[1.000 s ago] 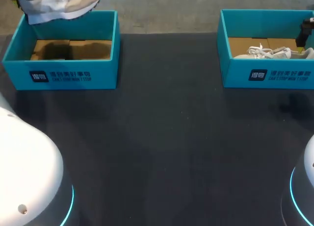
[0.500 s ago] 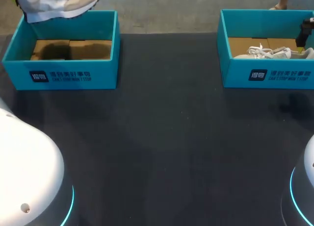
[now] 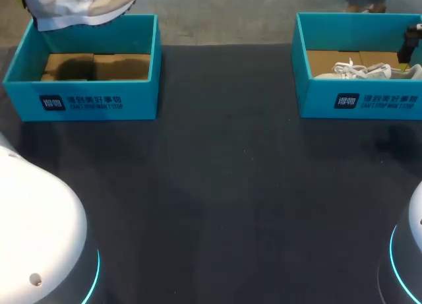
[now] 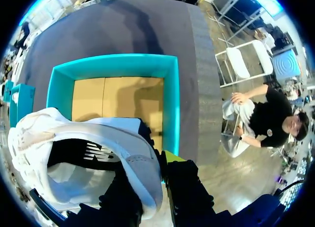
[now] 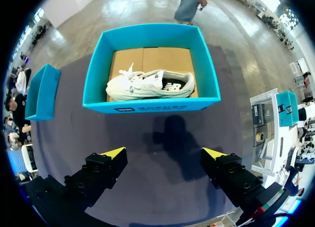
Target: Take the shoe out of the shoebox, open the shoe tongue, remove and reinsert the insole, then place the shoe into the shoebox
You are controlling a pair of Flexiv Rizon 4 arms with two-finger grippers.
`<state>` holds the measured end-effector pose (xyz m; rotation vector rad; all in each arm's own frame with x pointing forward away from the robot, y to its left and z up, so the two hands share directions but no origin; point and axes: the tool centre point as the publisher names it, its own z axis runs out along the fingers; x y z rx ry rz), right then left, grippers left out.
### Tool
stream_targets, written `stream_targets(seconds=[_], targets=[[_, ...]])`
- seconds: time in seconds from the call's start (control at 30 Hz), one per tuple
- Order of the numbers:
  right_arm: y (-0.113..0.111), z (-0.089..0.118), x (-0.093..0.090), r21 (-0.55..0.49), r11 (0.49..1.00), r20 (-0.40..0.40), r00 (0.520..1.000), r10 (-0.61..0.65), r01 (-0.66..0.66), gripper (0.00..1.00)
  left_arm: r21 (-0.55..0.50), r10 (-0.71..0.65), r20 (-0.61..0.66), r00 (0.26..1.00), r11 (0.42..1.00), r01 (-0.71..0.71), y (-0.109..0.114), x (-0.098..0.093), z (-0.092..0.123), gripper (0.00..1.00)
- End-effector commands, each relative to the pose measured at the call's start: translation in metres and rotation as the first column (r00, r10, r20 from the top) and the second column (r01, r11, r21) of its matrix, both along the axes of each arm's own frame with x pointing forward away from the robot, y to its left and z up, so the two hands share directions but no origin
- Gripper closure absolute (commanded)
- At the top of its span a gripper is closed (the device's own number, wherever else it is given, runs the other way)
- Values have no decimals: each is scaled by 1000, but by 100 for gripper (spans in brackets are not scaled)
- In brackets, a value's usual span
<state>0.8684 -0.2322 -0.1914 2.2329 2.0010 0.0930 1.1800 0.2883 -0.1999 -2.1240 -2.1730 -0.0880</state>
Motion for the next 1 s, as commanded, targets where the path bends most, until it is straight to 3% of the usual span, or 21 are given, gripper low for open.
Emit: stream_targets(seconds=[0.03, 0.63, 1.0], targets=[[0, 0, -1, 0, 1000, 2, 1000, -1, 1, 0, 18, 6, 39, 999, 1000, -7, -14, -27, 12, 100], [0, 0, -1, 0, 1000, 2, 1000, -1, 1, 0, 19, 69, 61, 996, 997, -70, -60, -113, 35, 100], [0, 0, -1, 0, 1000, 2, 1000, -1, 1, 0, 46, 75, 93, 993, 996, -80, -102, -172, 41, 100]])
